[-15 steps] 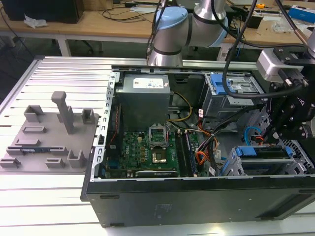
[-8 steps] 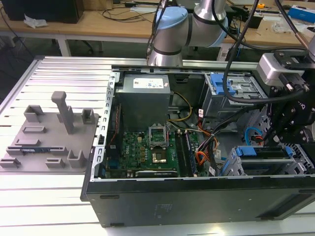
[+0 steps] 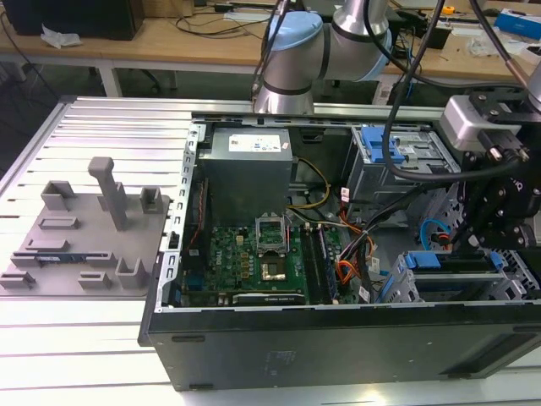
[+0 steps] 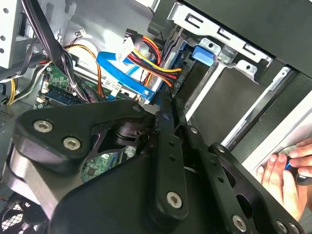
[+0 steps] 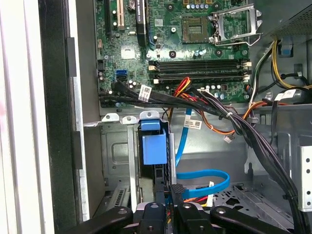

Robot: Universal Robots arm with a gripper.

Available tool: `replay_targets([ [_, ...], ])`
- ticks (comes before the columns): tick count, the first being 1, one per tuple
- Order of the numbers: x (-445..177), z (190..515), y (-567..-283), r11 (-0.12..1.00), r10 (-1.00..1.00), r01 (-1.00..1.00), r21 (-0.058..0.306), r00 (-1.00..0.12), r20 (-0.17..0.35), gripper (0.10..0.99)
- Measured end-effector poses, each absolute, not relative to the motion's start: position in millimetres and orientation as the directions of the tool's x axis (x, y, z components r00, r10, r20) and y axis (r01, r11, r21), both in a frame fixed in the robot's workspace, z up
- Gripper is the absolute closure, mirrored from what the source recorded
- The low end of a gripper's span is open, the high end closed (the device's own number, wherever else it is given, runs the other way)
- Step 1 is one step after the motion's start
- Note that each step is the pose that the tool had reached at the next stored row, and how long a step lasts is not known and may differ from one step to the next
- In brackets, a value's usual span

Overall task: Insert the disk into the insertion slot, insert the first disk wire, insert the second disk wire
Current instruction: 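Insert the second disk wire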

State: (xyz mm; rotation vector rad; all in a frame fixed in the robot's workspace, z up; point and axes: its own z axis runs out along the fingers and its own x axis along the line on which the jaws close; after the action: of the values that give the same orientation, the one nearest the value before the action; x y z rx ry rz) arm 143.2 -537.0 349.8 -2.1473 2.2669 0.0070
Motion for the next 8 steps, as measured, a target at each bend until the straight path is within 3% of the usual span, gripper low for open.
replay_targets([
  [8, 144.0, 349.2, -537.0, 0.054, -0.998, -0.998, -0.010, -0.054, -0.017, 0.925],
])
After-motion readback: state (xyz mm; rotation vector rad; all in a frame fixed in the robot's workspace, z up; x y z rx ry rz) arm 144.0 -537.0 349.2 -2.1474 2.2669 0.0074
